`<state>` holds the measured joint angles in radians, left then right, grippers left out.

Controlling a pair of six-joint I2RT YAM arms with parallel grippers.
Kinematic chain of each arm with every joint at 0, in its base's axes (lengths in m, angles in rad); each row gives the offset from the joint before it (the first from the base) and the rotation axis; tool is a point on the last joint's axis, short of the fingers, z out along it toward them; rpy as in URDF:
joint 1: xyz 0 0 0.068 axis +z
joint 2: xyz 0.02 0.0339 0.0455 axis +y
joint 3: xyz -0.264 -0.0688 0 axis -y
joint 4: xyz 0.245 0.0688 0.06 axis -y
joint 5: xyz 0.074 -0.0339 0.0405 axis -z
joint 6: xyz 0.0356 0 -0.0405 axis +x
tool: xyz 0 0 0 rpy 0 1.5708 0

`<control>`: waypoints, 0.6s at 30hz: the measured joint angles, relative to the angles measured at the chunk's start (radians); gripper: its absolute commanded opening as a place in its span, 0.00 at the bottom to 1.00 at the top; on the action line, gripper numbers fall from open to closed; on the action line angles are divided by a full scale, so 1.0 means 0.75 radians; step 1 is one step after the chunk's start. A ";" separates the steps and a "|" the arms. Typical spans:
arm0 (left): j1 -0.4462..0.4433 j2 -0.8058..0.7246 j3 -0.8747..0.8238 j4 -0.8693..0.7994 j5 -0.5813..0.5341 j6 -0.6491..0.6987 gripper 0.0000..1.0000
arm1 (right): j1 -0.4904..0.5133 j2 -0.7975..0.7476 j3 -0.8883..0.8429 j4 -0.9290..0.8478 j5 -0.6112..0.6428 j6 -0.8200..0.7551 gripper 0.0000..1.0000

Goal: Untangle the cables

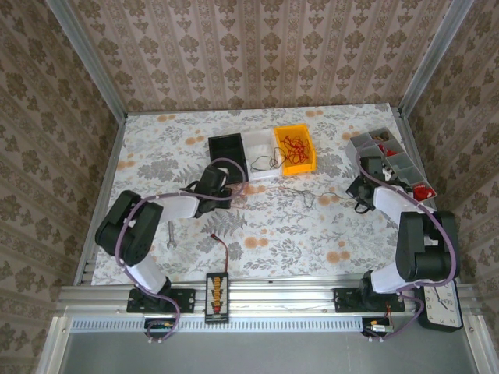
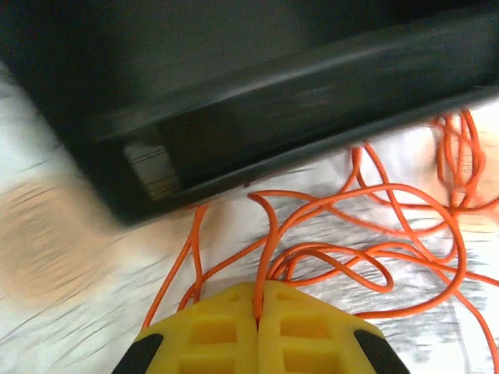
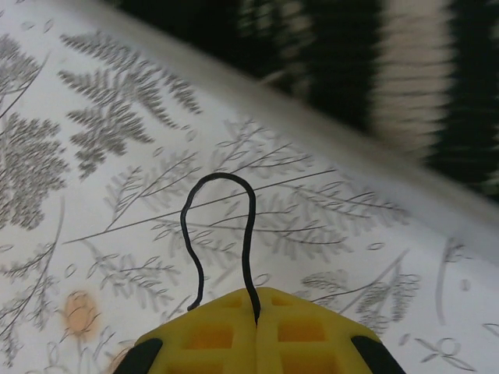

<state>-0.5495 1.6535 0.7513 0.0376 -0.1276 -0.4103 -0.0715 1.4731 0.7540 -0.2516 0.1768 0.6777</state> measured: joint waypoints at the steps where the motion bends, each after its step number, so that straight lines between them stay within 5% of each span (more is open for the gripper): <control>1: 0.012 -0.036 -0.031 -0.025 -0.060 -0.047 0.00 | -0.010 -0.007 -0.005 -0.004 0.003 0.007 0.00; 7: 0.101 -0.227 -0.181 -0.149 -0.288 -0.243 0.00 | -0.030 -0.026 -0.009 -0.020 0.006 0.021 0.00; 13: 0.098 -0.234 -0.096 -0.251 -0.404 -0.281 0.00 | -0.034 -0.028 -0.008 -0.036 0.024 0.035 0.00; 18: 0.064 -0.225 -0.075 -0.150 -0.306 -0.137 0.00 | 0.052 -0.041 0.006 -0.021 0.005 -0.018 0.01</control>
<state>-0.5018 1.4845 0.6952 -0.0750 -0.3573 -0.5133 -0.0322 1.4422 0.7582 -0.2672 0.1806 0.6640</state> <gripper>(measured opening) 0.047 0.066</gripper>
